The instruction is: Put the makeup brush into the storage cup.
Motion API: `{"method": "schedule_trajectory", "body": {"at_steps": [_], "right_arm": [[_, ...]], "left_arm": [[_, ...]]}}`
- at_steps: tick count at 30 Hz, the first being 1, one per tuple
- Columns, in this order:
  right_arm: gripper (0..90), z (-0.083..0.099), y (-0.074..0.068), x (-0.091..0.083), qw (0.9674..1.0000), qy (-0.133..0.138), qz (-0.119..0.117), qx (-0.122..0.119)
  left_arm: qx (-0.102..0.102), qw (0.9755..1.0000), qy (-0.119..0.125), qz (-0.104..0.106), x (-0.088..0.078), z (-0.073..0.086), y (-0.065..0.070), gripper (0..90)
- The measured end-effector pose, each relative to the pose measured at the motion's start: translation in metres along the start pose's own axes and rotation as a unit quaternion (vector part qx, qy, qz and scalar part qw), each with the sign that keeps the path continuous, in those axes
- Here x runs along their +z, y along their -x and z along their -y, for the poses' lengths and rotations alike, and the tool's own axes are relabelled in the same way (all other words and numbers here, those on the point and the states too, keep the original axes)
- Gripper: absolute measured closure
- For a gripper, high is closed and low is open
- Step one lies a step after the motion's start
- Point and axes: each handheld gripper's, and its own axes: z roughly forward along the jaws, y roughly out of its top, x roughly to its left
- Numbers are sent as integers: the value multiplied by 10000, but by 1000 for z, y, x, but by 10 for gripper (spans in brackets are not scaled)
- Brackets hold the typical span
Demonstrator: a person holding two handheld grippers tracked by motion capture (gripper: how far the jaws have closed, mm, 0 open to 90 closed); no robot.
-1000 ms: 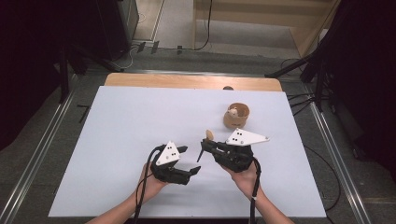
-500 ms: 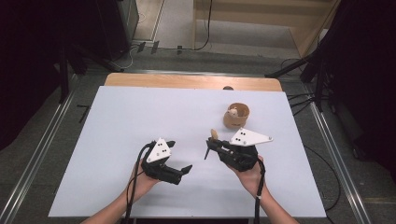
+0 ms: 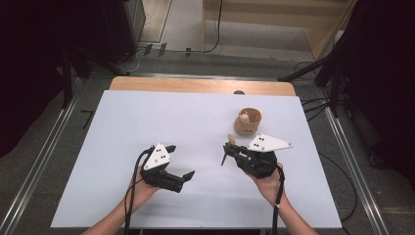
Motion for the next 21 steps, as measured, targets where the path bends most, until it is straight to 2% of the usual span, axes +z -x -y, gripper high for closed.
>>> {"method": "schedule_trajectory", "body": {"at_steps": [16, 21], "right_arm": [[843, 3, 12, -11, 9998, -75, 151, 39], [843, 4, 16, -15, 9997, -84, 213, 64]], "left_arm": [[-76, 9999, 32, -92, -12, 5, -6, 0], [-25, 9999, 36, -107, -15, 6, -8, 0]]}}
